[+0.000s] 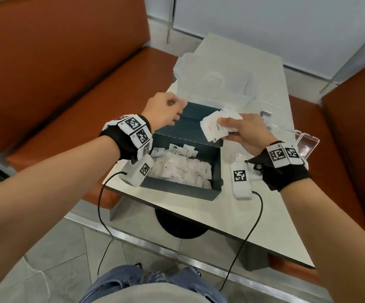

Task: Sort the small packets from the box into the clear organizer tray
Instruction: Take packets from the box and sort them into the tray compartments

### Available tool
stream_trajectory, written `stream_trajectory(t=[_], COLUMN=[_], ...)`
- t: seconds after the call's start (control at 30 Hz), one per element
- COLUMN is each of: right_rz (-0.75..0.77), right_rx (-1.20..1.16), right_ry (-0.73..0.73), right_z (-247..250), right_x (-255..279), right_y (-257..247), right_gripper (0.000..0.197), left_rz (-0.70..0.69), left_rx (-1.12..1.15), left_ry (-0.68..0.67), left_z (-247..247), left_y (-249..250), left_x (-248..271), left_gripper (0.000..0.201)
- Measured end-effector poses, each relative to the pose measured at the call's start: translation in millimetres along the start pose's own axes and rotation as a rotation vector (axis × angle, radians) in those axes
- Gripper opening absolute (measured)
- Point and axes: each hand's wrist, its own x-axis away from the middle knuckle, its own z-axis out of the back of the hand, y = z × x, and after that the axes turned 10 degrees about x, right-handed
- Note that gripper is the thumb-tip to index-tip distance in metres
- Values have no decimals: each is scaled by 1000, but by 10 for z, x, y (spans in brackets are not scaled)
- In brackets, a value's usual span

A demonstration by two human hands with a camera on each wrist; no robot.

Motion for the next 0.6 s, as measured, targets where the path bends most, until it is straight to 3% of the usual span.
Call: stream_trajectory(t=[0.17,0.27,0.4,0.53,0.6], right_rz=[55,86,84,-18,4], right_rx=[-135,-156,10,171,303], right_ry=[-35,-62,-5,-25,-54], right_z=[208,316,456,676,818], right_x=[123,197,204,135,98], right_y=[-160,-161,-71,25,103], right_gripper=[15,23,25,29,30], left_rz=[289,376,468,542,568], left_rx=[423,667,920,952,956], left_ry=[-421,-622,-638,-610,-556], left_z=[-575,-925,-1299,-1602,-1759], left_y=[360,365,398,421,439], left_x=[100,112,100,92,88], left_gripper=[60,65,43,38,30])
